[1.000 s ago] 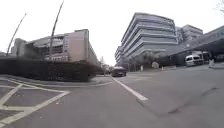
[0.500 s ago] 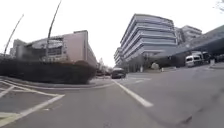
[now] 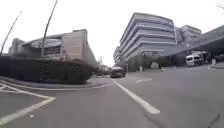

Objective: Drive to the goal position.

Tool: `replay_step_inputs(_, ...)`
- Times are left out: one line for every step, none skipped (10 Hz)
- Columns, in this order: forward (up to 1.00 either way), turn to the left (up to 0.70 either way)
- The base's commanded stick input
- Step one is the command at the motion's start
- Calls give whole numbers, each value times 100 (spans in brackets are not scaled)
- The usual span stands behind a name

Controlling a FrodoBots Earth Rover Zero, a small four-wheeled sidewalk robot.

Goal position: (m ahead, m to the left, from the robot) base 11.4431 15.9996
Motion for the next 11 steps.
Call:
replay_step_inputs(70, 14)
replay_step_inputs(70, 14)
replay_step_inputs(70, 14)
replay_step_inputs(70, 14)
replay_step_inputs(70, 4)
replay_step_inputs(70, 0)
replay_step_inputs(70, 0)
replay_step_inputs(70, 0)
replay_step_inputs(70, 0)
replay_step_inputs(70, 0)
replay_step_inputs(70, 0)
